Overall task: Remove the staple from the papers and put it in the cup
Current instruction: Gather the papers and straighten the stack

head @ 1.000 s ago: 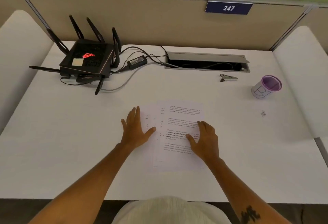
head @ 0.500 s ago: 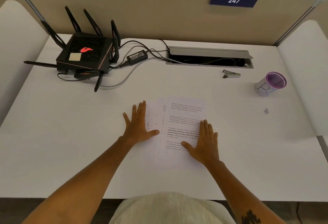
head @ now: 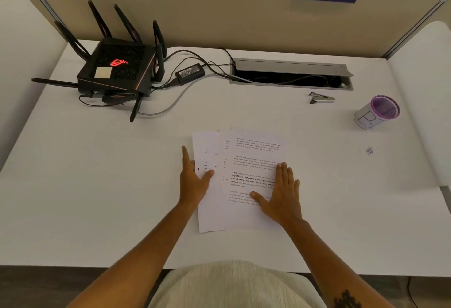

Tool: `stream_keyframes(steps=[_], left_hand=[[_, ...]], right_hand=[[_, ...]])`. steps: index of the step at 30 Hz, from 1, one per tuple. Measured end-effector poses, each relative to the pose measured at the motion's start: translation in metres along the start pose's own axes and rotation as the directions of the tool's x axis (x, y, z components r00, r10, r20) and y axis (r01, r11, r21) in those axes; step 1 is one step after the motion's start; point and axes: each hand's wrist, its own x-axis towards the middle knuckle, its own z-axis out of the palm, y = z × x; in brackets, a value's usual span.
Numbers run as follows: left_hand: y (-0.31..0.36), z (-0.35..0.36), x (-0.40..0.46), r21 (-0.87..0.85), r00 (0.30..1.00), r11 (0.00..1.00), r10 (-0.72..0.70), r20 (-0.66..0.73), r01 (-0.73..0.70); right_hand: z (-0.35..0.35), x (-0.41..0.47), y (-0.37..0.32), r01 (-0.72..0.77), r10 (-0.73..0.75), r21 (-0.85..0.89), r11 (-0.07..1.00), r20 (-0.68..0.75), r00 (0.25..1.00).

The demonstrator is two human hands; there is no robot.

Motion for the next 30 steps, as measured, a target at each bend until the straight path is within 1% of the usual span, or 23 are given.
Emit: stream_keyframes(steps=[2,7,12,16,20,24,25,27,28,30], left_hand=[[-0.002,0.003,-0.005,-0.035,0.999,0.999,-0.042,-0.016,0.041],[-0.003,0.009,-0.008,-0.072,0.999,0.997,-0.043,-0.031,0.041],[-0.001,0.014,-0.007,-0.084,0.998,0.995,-0.061,-0.009,0.060],[-0.001,0.019,-0.008,-0.054,0.998,0.997,-0.059,-0.003,0.059],[0.001,0.025,-0.010,-0.053,0.998,0.996,-0.064,0.015,0.065],[0.002,0.029,-0.012,-0.026,0.999,0.999,-0.042,0.022,0.042],[0.003,0.029,-0.013,-0.032,0.999,0.999,-0.033,0.024,0.034],[0.005,0.027,-0.015,-0.063,0.999,0.998,-0.016,0.033,0.018],[0.006,0.025,-0.016,-0.081,0.999,0.997,-0.003,0.043,0.006],[0.011,0.020,-0.017,-0.108,0.997,0.994,0.028,0.070,-0.021]], right_hand=[[0.002,-0.001,-0.001,0.016,-0.016,0.007,1.000,0.010,1.000],[0.009,-0.003,-0.008,0.053,-0.054,0.018,0.998,0.032,0.998],[0.016,-0.003,-0.017,0.092,-0.092,0.026,0.995,0.038,0.995],[0.022,-0.004,-0.027,0.139,-0.141,0.043,0.989,0.048,0.989],[0.026,-0.006,-0.034,0.161,-0.167,0.106,0.981,0.055,0.984],[0.028,-0.008,-0.039,0.189,-0.202,0.160,0.969,0.068,0.977],[0.027,-0.007,-0.040,0.191,-0.207,0.191,0.963,0.067,0.976],[0.020,-0.006,-0.041,0.163,-0.184,0.329,0.930,0.032,0.982],[0.015,-0.005,-0.041,0.124,-0.136,0.421,0.898,-0.002,0.991],[0.001,-0.001,-0.039,-0.002,0.036,0.586,0.810,-0.047,0.998]])
